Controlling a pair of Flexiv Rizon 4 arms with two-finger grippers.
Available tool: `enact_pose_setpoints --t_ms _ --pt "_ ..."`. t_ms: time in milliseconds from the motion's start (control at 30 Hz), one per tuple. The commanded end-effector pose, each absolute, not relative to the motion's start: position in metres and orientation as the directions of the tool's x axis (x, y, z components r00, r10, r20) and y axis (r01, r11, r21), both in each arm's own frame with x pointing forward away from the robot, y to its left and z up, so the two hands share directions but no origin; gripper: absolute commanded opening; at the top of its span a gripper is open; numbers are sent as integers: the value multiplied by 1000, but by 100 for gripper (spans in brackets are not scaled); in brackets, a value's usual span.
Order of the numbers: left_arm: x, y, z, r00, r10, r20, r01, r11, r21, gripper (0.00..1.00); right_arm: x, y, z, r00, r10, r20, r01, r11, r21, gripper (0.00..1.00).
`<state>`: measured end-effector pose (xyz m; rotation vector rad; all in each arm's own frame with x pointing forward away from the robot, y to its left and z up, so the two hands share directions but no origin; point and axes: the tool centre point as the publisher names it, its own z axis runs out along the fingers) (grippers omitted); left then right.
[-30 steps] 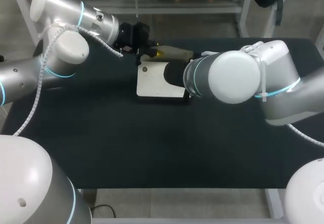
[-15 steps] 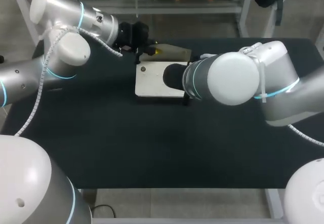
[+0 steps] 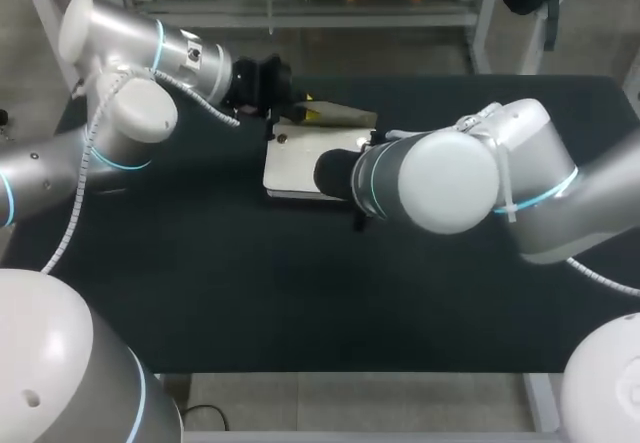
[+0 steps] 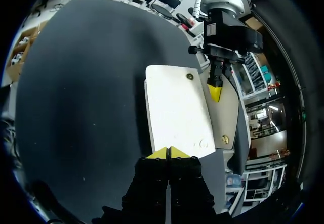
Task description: Pick up the bag, open it, inspect its contents, close it, and place it on the opposite side
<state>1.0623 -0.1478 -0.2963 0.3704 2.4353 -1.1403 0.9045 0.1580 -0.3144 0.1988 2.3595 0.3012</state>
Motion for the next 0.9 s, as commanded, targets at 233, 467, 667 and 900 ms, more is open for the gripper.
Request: enact_pose_setpoints --t_ms 233,467,667,900 --pt "1041 -146 -305 -864 54 -501 419 627 -656 0 893 166 -334 -712 211 -669 52 967 249 9" --pt "1039 -143 -317 -880 46 -473 390 638 -664 0 886 167 -346 -708 202 -677 61 972 225 48" --pt "1036 -143 -321 -885 56 -461 387 640 -664 0 883 165 -351 -702 208 -681 58 970 236 68" --pt "1034 -142 -325 -893 66 -445 379 644 -664 0 884 163 -360 -701 202 -684 53 971 232 66"
